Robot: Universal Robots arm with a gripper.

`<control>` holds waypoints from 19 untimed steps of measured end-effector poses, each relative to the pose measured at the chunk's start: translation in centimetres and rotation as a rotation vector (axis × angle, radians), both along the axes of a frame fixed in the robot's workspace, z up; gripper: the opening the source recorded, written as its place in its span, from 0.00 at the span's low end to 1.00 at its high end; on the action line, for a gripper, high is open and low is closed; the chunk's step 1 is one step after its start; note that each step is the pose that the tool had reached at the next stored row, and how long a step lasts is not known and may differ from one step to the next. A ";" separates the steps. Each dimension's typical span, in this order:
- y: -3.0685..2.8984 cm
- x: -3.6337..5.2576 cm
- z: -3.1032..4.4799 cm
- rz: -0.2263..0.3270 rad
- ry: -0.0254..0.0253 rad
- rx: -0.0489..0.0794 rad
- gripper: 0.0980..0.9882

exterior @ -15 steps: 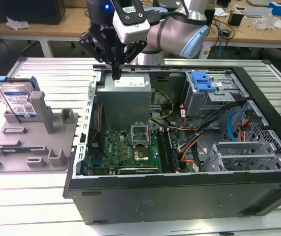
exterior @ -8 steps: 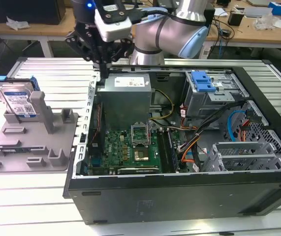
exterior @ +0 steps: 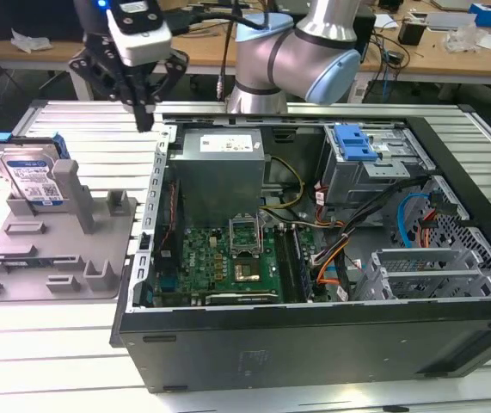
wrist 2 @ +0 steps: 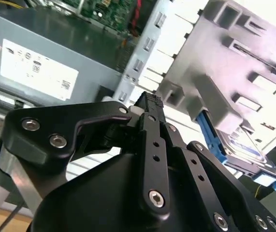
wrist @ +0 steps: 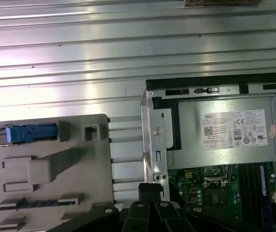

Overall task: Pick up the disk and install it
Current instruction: 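Reach for the disk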

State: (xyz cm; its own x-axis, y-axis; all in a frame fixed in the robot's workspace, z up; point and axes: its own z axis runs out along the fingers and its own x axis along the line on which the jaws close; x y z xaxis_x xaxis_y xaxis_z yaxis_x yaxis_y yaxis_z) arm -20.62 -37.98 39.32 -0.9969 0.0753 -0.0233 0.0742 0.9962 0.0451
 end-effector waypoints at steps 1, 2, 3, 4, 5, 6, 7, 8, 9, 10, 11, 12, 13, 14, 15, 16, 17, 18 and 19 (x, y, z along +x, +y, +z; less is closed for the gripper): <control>0.09 -0.49 0.00 0.000 0.0000 0.000 0.01; 0.16 -0.90 -0.01 0.000 0.0001 0.000 0.01; 0.26 -1.51 -0.01 0.000 0.0000 0.000 0.01; 0.32 -1.93 -0.02 0.000 0.0000 0.000 0.01; 0.39 -2.36 -0.02 0.000 0.0000 0.000 0.01; 0.46 -2.81 -0.02 0.000 0.0000 0.000 0.01; 0.58 -3.60 -0.03 0.000 0.0000 0.000 0.01; 0.67 -4.04 -0.04 0.000 0.0000 0.000 0.01; 0.75 -4.46 -0.04 0.000 0.0001 0.000 0.01; 0.88 -5.09 -0.05 0.000 0.0000 0.000 0.01; 0.96 -5.52 -0.05 0.000 0.0000 0.000 0.01; 1.08 -6.01 -0.06 0.000 0.0000 0.000 0.01; 1.19 -6.53 -0.07 0.000 0.0000 0.000 0.01; 1.39 -7.34 -0.08 0.000 0.0000 0.000 0.01; 1.51 -7.75 -0.09 0.000 0.0000 0.000 0.01; 1.64 -8.14 -0.10 0.000 0.0000 0.000 0.01; 1.83 -8.65 -0.11 0.000 0.0000 0.000 0.01; 2.00 -9.02 -0.12 0.000 -0.0001 0.000 0.01; 2.17 -9.39 -0.13 0.000 0.0000 0.000 0.01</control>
